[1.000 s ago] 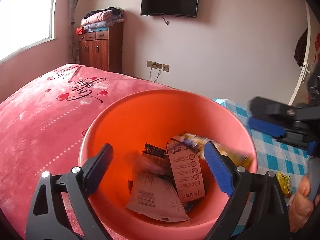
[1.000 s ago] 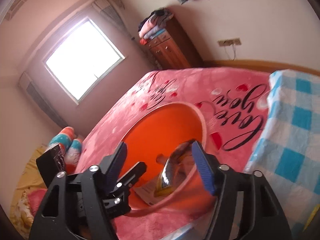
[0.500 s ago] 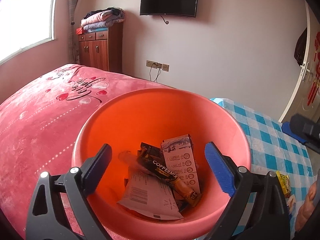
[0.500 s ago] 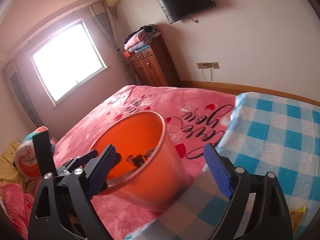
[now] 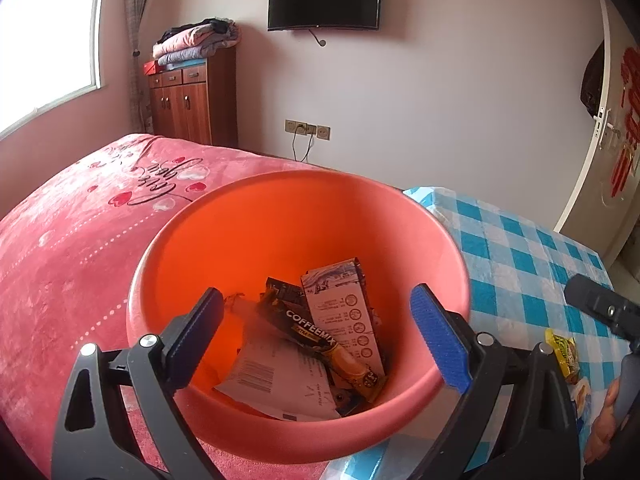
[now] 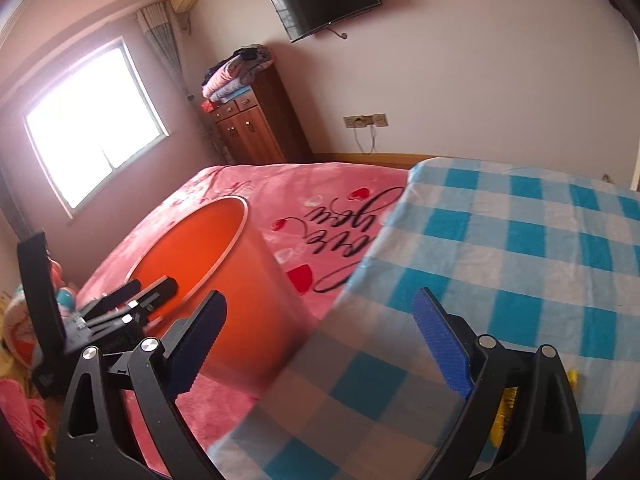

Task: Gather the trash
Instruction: 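Bring both empty tools back to the yellow snack bag and Vinda pack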

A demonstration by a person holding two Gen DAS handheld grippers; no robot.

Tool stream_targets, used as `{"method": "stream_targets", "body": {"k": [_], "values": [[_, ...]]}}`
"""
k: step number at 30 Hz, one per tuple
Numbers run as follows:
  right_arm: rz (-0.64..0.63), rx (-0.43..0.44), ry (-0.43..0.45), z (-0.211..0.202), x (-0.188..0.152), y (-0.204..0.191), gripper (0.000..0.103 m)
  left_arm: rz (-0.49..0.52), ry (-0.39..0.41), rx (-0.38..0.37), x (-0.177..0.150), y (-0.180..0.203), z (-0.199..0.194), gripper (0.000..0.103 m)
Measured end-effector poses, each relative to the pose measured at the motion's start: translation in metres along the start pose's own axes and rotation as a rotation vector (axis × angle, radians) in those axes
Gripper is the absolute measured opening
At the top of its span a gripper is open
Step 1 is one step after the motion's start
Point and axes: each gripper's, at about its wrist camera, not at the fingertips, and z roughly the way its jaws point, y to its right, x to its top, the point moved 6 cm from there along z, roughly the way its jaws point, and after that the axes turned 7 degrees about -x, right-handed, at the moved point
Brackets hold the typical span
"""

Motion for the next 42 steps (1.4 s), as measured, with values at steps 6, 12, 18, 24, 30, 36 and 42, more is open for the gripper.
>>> {"method": "stream_targets", "body": {"k": [6,12,18,24,30,36,42], "values": [[-0.026,-0.06,0.017,-0.009,-0.011,0.016,0.093,0.028,0.011,-0.004,0.004,0.015,-0.006,0.095],[-0.023,-0.098,0.025,-0.021,-0.022,0.033,0.093,0.059,0.014,-0.021,0.004,0.034,-0.01,0.095],[-0.024,-0.148,0.047,-0.038,-0.029,0.051,0.094,0.094,0.011,-0.044,0.003,0.059,-0.013,0.095],[-0.027,-0.204,0.076,-0.057,-0.037,0.069,0.094,0.135,0.001,-0.073,-0.004,0.086,-0.015,0.095],[-0.031,-0.255,0.098,-0.074,-0.048,0.086,0.094,0.177,-0.018,-0.111,-0.014,0.117,-0.015,0.095],[-0.035,-0.288,0.1,-0.086,-0.065,0.099,0.094,0.225,-0.039,-0.131,-0.025,0.143,-0.012,0.095],[-0.012,-0.299,0.099,-0.094,-0.079,0.115,0.094,0.262,-0.058,-0.15,-0.035,0.166,-0.011,0.095]]}}
